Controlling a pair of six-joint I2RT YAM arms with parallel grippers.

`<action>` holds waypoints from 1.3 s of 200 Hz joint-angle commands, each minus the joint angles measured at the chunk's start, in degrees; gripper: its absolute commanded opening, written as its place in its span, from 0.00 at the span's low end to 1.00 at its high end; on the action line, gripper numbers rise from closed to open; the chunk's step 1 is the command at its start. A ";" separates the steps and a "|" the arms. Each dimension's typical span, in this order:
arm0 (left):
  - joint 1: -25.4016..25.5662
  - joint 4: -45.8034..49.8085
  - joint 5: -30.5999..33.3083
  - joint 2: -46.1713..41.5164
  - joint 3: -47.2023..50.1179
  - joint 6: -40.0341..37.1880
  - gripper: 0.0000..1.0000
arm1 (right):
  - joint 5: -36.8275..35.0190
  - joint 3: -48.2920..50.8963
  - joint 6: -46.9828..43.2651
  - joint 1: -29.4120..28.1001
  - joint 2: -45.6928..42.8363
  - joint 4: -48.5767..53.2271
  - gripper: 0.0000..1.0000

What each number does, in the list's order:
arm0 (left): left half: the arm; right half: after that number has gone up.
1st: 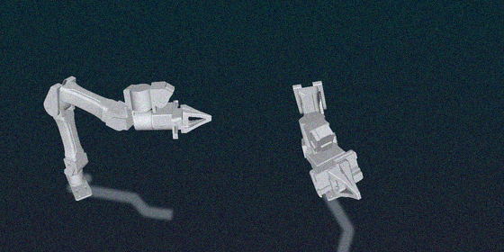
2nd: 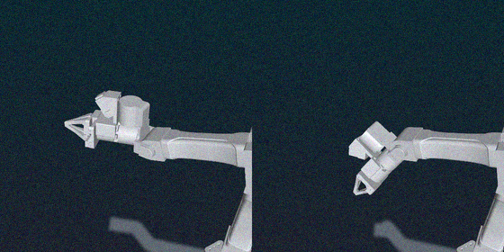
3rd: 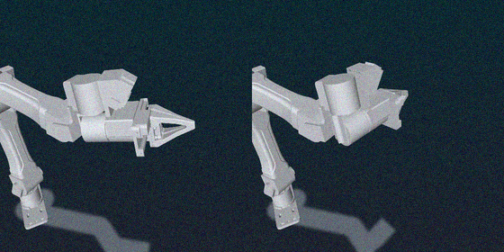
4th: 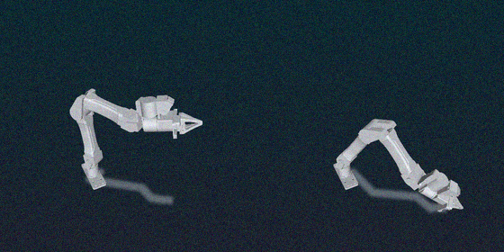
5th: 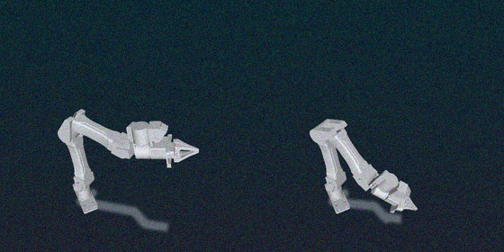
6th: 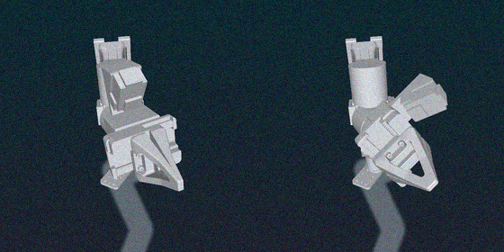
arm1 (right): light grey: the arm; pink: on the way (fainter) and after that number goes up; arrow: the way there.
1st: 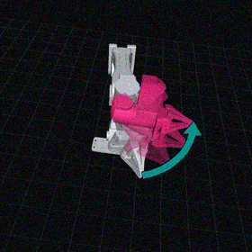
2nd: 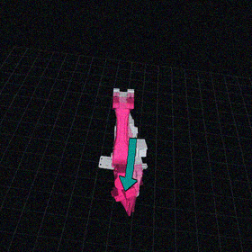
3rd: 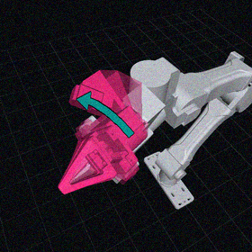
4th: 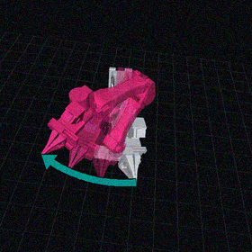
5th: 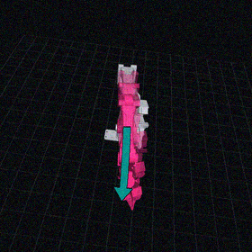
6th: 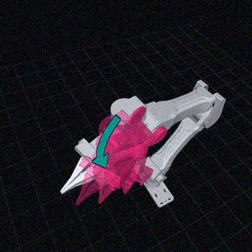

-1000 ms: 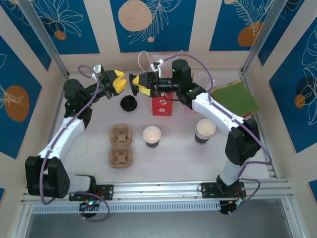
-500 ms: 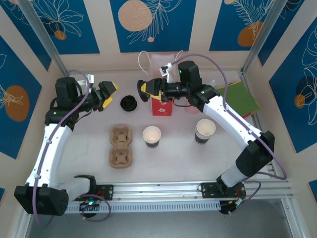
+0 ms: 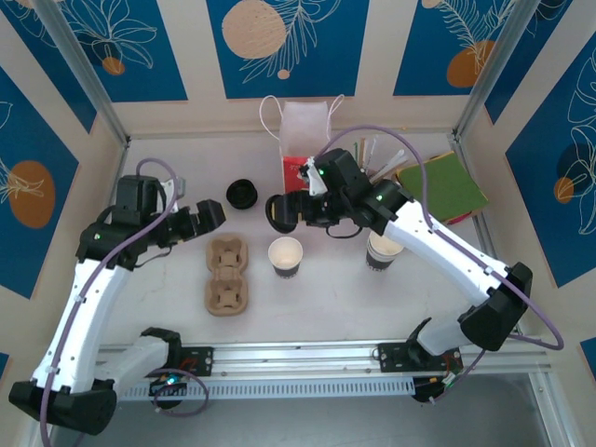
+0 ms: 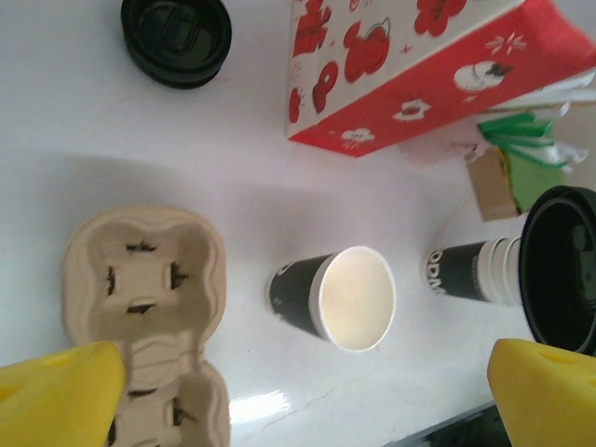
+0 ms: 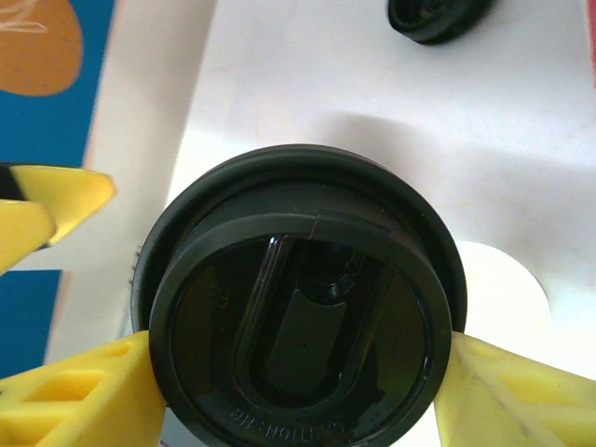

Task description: Pack the takeout coffee

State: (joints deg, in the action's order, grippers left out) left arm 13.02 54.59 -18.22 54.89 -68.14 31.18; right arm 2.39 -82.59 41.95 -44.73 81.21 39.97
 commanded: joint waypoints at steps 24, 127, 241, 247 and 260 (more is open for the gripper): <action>3.76 7.09 7.64 -3.90 2.32 -2.79 1.00 | -11.00 0.86 -0.96 -5.86 -0.70 8.60 0.67; 4.04 6.98 8.08 -7.21 7.07 -0.17 1.00 | -22.56 -11.43 -6.95 -12.84 16.42 23.46 0.66; 4.12 6.50 9.43 -6.20 6.97 -1.41 1.00 | -24.28 -19.33 -9.59 -12.27 26.70 29.38 0.65; 4.11 6.50 9.43 -6.17 7.05 -1.51 1.00 | -24.23 -19.36 -9.60 -12.26 26.93 29.46 0.65; 4.08 6.39 9.34 -6.12 7.09 -1.47 1.00 | -24.05 -19.37 -9.61 -12.27 27.16 29.34 0.65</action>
State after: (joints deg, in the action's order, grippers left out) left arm 16.69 60.84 -9.78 48.60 -61.17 30.04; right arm -21.47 -100.29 32.97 -57.25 107.15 67.44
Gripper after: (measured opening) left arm 0.998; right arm 0.657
